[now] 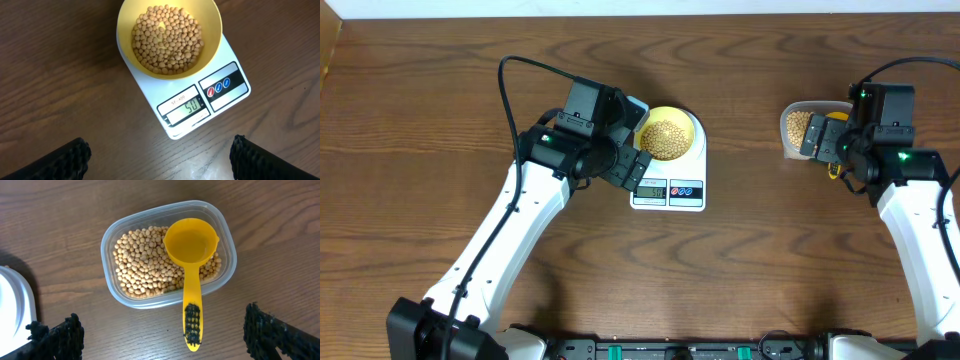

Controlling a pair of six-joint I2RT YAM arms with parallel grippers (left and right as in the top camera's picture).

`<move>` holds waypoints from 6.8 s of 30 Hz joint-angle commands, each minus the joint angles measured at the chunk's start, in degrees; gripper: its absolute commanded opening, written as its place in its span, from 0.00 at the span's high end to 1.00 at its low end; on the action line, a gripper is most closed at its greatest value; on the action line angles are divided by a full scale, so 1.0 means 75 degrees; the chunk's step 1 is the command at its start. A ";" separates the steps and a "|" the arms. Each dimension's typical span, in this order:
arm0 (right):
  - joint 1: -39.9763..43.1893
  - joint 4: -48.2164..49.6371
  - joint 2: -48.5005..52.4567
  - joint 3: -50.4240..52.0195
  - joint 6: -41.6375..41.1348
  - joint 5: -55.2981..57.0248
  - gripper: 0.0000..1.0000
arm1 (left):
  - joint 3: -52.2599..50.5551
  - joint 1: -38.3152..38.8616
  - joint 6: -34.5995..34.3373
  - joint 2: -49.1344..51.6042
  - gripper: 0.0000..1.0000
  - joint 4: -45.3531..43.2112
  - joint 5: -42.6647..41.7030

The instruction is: Scoop item into bowl and weigh 50g on scale

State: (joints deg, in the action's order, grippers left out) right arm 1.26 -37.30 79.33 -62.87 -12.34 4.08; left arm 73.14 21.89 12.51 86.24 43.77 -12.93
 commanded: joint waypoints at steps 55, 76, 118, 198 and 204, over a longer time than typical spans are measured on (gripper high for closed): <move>-0.0082 -0.0297 -0.1588 0.0006 0.0108 -0.0023 0.01 | 0.0029 0.0009 0.0128 -0.0099 0.09 0.0044 0.0076; -0.0082 0.2812 -0.5374 0.3153 0.0052 -0.0254 0.01 | 0.0029 0.0009 0.0128 -0.0099 0.09 0.0044 0.0076; -0.0082 0.7976 -0.9224 0.8282 0.1743 -0.0490 0.01 | 0.0029 0.0009 0.0128 -0.0099 0.09 0.0044 0.0076; -0.0079 0.4389 -1.0538 0.8341 0.2853 -0.0592 0.01 | 0.0029 0.0009 0.0128 -0.0099 0.09 0.0044 0.0076; -0.0079 0.4389 -1.0538 0.8341 0.2853 -0.0592 0.01 | 0.0029 0.0009 0.0102 -0.0175 0.09 0.0070 0.0076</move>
State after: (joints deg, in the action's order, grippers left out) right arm 1.26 -4.05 0.67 -0.38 8.23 -0.25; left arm 73.14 21.87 12.51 86.24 43.88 -12.93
